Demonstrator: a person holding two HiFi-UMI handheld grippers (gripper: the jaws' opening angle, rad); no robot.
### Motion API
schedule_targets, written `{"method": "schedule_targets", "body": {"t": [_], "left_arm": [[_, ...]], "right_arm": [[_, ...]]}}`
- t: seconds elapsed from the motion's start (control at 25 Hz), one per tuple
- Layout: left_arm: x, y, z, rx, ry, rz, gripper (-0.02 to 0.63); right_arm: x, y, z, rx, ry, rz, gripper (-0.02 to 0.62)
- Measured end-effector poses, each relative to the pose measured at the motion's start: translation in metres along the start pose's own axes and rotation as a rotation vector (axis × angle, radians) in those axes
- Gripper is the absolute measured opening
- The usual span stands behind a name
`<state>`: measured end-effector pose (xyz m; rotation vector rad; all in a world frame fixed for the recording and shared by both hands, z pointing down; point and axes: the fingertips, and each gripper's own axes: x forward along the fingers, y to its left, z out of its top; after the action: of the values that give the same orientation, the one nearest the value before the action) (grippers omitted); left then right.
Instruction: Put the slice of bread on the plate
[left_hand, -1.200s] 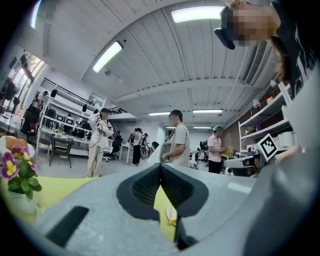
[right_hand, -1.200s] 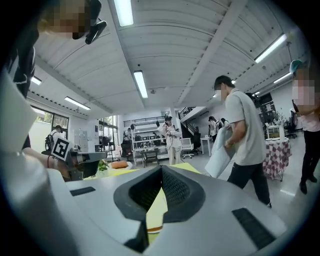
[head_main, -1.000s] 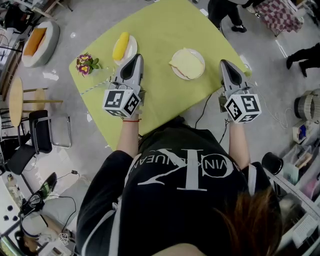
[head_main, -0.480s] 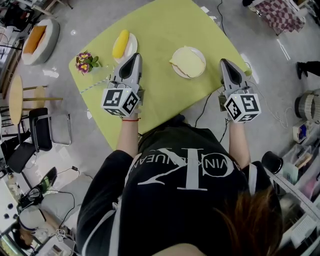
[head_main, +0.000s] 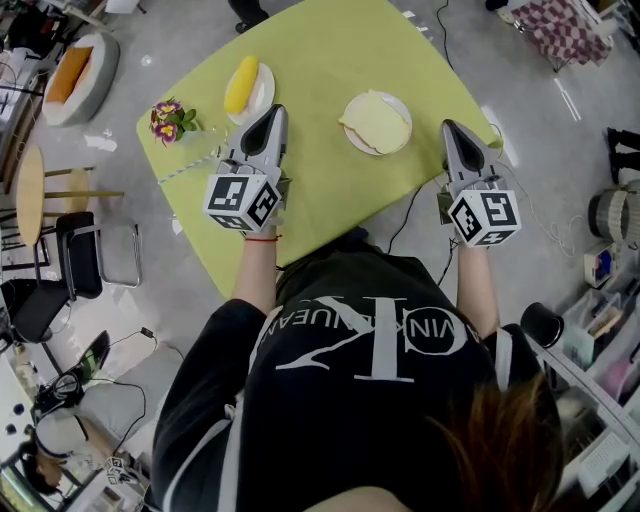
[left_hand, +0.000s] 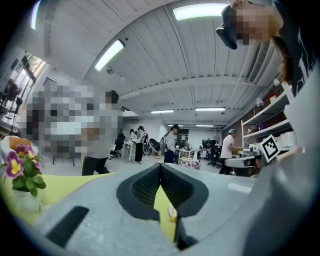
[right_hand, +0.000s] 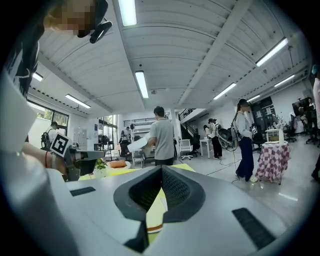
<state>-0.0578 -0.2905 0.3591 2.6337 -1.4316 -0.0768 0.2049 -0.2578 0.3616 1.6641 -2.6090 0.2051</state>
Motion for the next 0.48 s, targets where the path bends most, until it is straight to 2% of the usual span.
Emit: {"method": "schedule_targets", "body": {"t": [0.48], "left_arm": [[0.0003, 0.0008, -0.0020, 0.001, 0.007, -0.005, 0.006]], "right_arm": [[0.0018, 0.0022, -0.0044, 0.003, 0.009, -0.002, -0.003]]}}
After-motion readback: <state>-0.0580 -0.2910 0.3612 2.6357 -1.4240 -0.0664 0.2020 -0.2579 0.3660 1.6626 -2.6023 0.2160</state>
